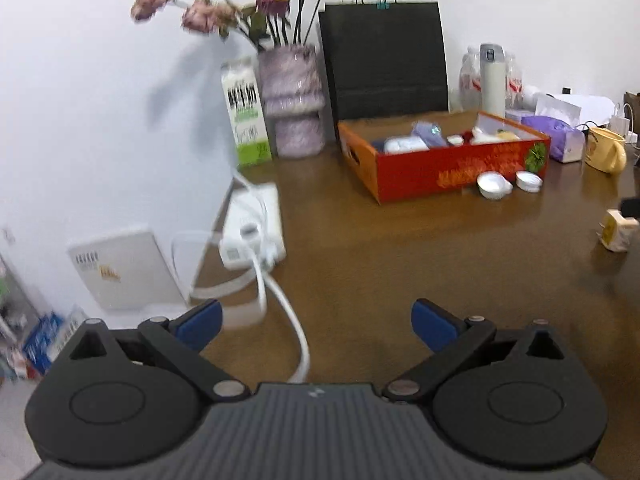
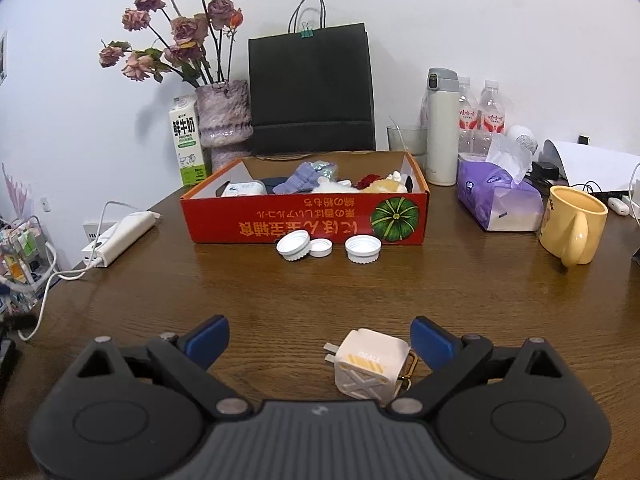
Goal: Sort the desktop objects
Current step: 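Grasp a white bottle cap with the left gripper while the right grasps the plug adapter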
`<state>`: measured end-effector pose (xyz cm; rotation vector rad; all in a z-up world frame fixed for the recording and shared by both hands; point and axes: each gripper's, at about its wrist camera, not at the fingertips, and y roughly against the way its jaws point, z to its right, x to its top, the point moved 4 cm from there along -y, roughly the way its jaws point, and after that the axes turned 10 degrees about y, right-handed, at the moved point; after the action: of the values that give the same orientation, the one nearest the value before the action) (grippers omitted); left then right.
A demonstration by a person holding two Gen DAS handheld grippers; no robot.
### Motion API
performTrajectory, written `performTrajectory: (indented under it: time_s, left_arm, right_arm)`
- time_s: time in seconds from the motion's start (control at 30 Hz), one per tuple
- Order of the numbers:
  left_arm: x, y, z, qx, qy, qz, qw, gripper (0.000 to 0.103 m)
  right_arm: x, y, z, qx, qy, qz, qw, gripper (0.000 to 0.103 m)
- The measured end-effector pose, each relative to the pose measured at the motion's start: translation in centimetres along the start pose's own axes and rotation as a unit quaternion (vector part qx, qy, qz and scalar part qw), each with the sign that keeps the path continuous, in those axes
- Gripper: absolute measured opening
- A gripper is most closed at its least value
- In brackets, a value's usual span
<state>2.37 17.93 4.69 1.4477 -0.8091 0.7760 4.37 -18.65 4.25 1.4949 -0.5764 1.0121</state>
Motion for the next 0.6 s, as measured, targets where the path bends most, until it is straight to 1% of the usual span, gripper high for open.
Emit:
performTrajectory:
  time_s: [0.03, 0.07, 0.13, 0.27, 0.37, 0.47, 0.57, 0.6]
  left_arm:
    - [0.6, -0.6, -0.3, 0.008, -0.002, -0.001, 1.0, 0.103]
    - [1.2, -0.8, -0.4, 0.007, -0.001, -0.001, 1.0, 0.103]
    - [2.4, -0.6, -0.4, -0.002, 0.009, 0.012, 0.9999, 0.103]
    - [3.6, 0.9, 0.3, -0.028, 0.02, 0.032, 0.9989, 0.103]
    - [3.8, 1.6, 1.5, -0.067, 0.052, 0.029, 0.996, 0.103]
    - [3.8, 1.7, 3.7, -0.104, 0.089, 0.023, 0.9904, 0.103]
    - [3.2, 0.9, 7.2, -0.137, 0.117, 0.01, 0.9836, 0.103]
    - [3.0, 0.2, 8.7, -0.149, 0.117, 0.005, 0.9818, 0.103]
  right_arm:
    - [0.0, 0.0, -0.1, 0.0, 0.001, -0.001, 1.0, 0.097]
    - [0.0, 0.0, -0.2, 0.0, 0.003, 0.0, 1.0, 0.097]
    - [0.1, 0.2, -0.3, -0.003, 0.006, 0.004, 1.0, 0.097]
    - [0.0, 0.2, 0.2, -0.014, 0.007, 0.005, 1.0, 0.097]
    - [-0.4, -0.6, 0.8, -0.02, 0.006, -0.003, 1.0, 0.097]
    - [-1.0, -1.7, 1.4, -0.021, 0.003, -0.014, 1.0, 0.095]
    - [-1.4, -3.1, 1.6, -0.014, 0.0, -0.027, 1.0, 0.09]
    - [-1.5, -3.6, 1.6, -0.014, 0.002, -0.031, 0.999, 0.084]
